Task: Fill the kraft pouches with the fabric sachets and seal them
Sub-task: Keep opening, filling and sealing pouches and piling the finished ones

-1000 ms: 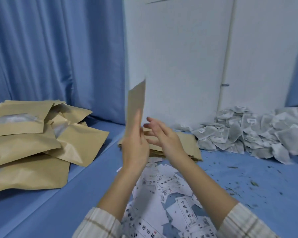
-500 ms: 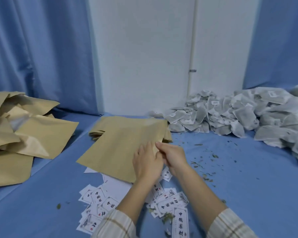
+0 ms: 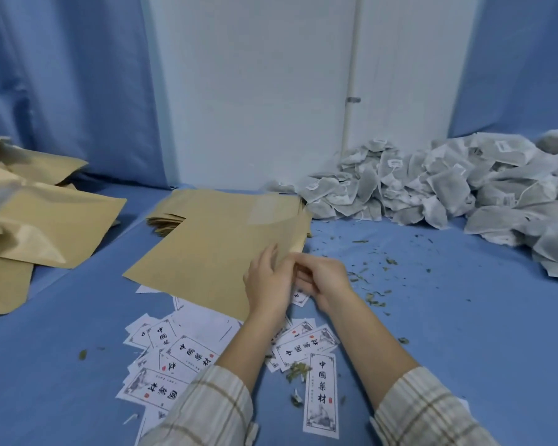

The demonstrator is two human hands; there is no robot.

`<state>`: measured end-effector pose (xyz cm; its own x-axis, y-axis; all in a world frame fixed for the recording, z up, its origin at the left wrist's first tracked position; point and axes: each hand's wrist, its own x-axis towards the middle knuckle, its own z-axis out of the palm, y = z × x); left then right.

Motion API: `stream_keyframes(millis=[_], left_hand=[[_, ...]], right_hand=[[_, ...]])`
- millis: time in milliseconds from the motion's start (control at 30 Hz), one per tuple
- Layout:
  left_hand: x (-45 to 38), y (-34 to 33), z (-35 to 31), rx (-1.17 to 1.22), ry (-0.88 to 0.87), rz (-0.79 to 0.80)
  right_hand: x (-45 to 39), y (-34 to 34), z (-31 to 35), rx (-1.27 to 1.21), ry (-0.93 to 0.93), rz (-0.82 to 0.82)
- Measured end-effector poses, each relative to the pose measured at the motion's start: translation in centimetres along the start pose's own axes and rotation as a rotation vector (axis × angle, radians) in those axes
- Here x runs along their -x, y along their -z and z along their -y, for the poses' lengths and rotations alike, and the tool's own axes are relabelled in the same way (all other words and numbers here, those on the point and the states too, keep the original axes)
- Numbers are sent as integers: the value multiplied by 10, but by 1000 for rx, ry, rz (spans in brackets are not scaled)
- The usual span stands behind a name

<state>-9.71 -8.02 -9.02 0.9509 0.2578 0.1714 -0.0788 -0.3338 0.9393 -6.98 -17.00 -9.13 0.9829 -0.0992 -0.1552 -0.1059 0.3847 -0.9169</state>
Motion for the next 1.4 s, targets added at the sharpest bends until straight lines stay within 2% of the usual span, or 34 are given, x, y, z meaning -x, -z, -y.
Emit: stream_keyframes(millis=[100,233,467,700,867,933,1000,1067,1133,1267,1400], left_hand=[[-3,2,0,-137,-39,-17],[-10,8,-9,-106,32,11],[-21,16,-12,-277,-14,-131],[-16,17,-11,-187,-97,-152],[-13,18,-9,-229,-174,-145],[-12,17,-12,-257,-189,-101],[-15,15,-16,-380,-161,38],[-20,17,-22,-531,-149,100],[-22,23,-29,-627,-155,147],[-16,28,-38,-828,-195,101],[-12,24,-31,-648,-236,116]], right_hand=[[3,-1,0,16,30,92],[8,-7,1,39,72,160],[9,-10,-4,24,90,235],[8,-10,-9,-26,71,290],[10,-8,-8,-101,14,284],[12,-13,-4,67,101,185],[13,-16,1,515,313,-22],[15,-19,3,785,512,-120],[16,-19,0,863,592,-90],[16,-19,-6,968,647,-13],[15,-16,-8,896,638,-79]])
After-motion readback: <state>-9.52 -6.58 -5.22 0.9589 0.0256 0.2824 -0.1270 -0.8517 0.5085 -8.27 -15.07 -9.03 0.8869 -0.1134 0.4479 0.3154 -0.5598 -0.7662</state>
